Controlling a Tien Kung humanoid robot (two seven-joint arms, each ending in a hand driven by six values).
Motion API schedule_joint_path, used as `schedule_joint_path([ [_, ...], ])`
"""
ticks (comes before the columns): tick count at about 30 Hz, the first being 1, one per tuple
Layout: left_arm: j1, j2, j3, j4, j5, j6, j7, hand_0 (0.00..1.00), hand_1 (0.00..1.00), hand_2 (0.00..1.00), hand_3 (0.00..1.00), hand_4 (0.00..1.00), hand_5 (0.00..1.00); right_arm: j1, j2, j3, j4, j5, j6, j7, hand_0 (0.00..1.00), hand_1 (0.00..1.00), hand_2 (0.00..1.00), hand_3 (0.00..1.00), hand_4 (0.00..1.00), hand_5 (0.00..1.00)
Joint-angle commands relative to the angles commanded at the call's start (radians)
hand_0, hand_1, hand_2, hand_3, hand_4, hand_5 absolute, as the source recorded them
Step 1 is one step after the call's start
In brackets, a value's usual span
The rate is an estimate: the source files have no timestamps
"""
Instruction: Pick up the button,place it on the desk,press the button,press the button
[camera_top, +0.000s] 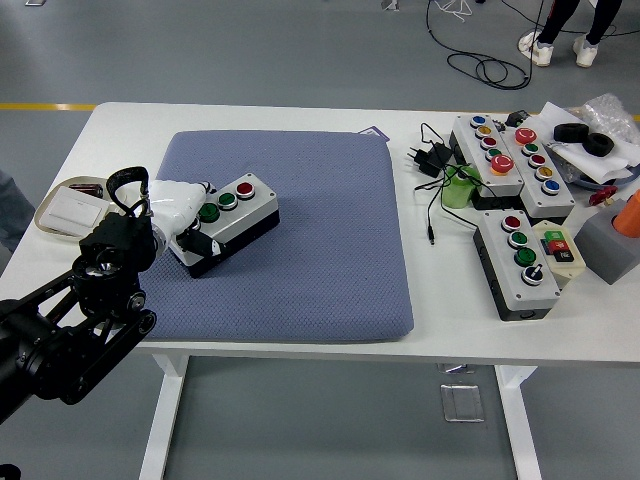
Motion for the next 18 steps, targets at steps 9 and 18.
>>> schedule_joint_path([
  [9, -0.042, 0.028, 0.029, 0.03, 0.0, -0.01, -0.331, 0.269, 0.253, 0.224, 0.345, 0.616, 0.153, 0.002, 0.0, -0.001, 0.0, 0.001, 0.0, 0.0, 0.641, 0.442, 0.616, 0.561, 0.311, 0.216],
  [18, -0.098, 0.037, 0.056, 0.086, 0.0, 0.061, -0.652, 0.273, 0.26, 0.233, 0.337, 0.612, 0.137, 0.004, 0.001, 0.004, 0.0, -0.004, 0.0, -0.002, 0.64, 0.442, 0.616, 0.56, 0.31, 0.215],
])
